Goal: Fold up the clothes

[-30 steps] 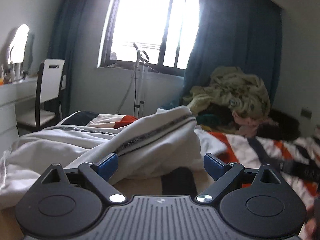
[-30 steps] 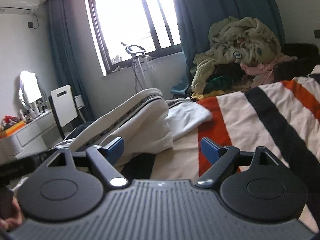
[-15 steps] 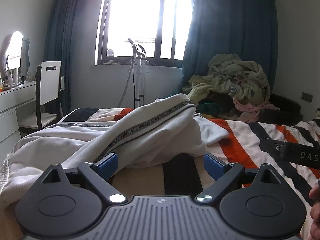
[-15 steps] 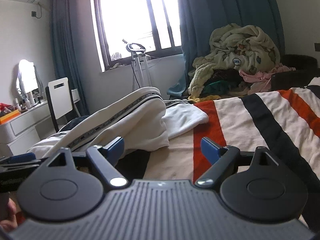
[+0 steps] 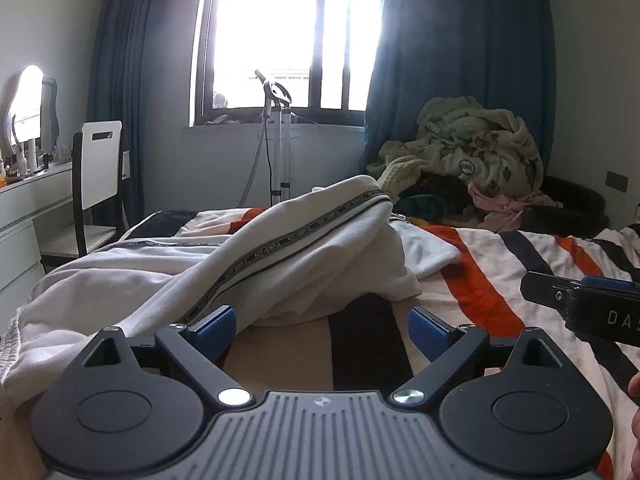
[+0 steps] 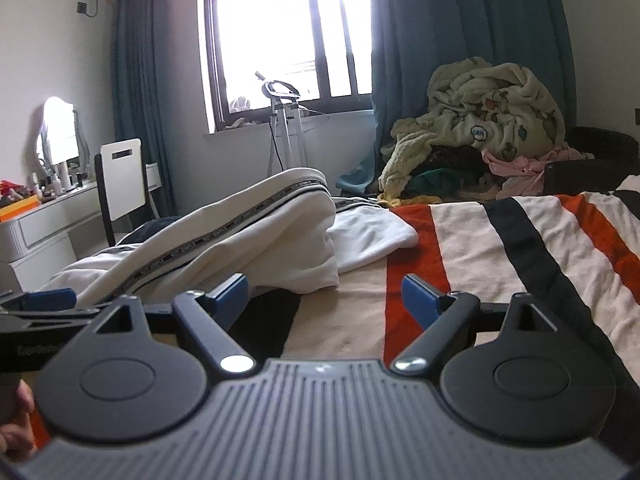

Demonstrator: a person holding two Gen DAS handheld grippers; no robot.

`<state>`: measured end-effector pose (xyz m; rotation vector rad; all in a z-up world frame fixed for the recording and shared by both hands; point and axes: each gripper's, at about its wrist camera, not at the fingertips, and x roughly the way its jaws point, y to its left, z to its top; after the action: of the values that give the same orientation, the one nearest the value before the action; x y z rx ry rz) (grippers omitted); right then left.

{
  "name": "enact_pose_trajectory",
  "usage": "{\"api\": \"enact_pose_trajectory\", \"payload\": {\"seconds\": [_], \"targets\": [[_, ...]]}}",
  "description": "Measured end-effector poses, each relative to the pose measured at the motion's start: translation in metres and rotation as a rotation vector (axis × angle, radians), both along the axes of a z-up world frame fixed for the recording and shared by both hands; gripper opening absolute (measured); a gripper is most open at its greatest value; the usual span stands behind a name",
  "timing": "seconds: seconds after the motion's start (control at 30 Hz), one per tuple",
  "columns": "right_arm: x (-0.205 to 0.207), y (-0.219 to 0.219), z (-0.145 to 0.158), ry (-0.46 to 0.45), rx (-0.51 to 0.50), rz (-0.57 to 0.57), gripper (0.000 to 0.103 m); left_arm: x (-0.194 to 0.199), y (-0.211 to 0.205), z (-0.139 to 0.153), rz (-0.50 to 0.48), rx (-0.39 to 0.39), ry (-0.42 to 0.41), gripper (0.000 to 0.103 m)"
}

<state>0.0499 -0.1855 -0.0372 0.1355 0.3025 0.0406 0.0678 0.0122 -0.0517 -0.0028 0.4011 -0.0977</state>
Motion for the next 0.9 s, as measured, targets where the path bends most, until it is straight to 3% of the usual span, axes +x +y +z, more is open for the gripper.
{"api": "enact_pose_trajectory", "payload": {"seconds": [0.17, 0.4, 0.5, 0.73, 0.9], "targets": [[-0.001, -0.004, -0.002, 0.024, 0.015, -0.037, 0.086, 0.011, -0.003, -0.021, 0.005, -0.042, 0.09, 0.094], [0.005, -0.024, -0.006, 0.075, 0.074, -0.102, 0.086, 0.053, -0.032, -0.046, -0.047, 0.068, 0.131, 0.094], [0.008, -0.04, -0.001, 0.084, 0.078, -0.16, 0.085, 0.083, -0.04, -0.053, -0.056, 0.063, 0.13, 0.094], [0.013, -0.091, 0.009, 0.006, 0.089, -0.318, 0.085, 0.172, -0.072, -0.053, -0.055, 0.163, 0.043, 0.094], [0.044, -0.102, -0.016, 0.071, 0.083, -0.324, 0.085, 0.255, -0.105, -0.031, -0.082, 0.278, -0.067, 0.095]]}}
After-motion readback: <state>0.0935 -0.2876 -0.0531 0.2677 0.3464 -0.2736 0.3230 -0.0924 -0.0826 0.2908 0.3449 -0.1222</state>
